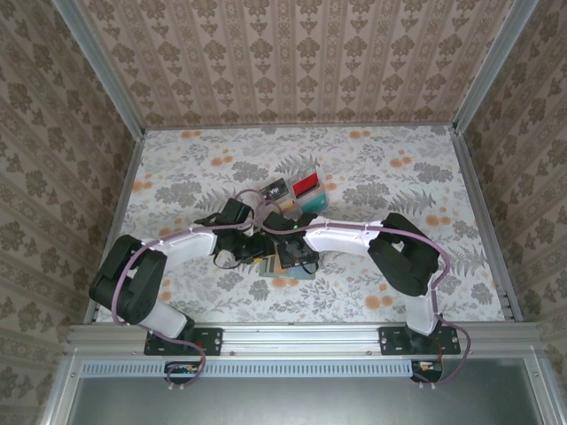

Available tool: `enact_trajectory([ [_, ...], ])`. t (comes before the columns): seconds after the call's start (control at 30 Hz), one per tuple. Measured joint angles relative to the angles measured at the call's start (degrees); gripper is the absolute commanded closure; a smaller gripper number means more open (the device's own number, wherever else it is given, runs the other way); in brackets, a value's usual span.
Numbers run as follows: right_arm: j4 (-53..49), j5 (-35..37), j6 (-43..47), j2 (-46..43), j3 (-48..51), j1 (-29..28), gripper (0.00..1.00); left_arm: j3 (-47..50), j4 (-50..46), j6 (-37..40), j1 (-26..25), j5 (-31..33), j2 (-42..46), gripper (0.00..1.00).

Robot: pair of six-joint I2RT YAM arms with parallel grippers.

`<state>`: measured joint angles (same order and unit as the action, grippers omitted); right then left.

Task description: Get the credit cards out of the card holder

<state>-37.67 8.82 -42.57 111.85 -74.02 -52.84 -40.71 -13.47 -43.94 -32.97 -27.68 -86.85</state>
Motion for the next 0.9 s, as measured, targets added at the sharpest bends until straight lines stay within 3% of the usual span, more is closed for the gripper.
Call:
enact_trajectory([
  [0.37, 0.2, 0.0, 0.0, -0.1, 0.2, 0.0, 0.46, -1.6, -1.1, 1.5, -0.5, 0.5, -2.6, 0.66],
  [0.63, 0.2, 0.0, 0.2, -0.1, 0.3, 0.0, 0.46, -1.7, -1.3, 2.6, -0.5, 0.4, -2.8, 0.77],
  [0.9, 0.2, 0.0, 0.2, -0.1, 0.3, 0.0, 0.46, -1.7, 0.6, 3.0, -0.8, -3.1, -2.8, 0.8],
])
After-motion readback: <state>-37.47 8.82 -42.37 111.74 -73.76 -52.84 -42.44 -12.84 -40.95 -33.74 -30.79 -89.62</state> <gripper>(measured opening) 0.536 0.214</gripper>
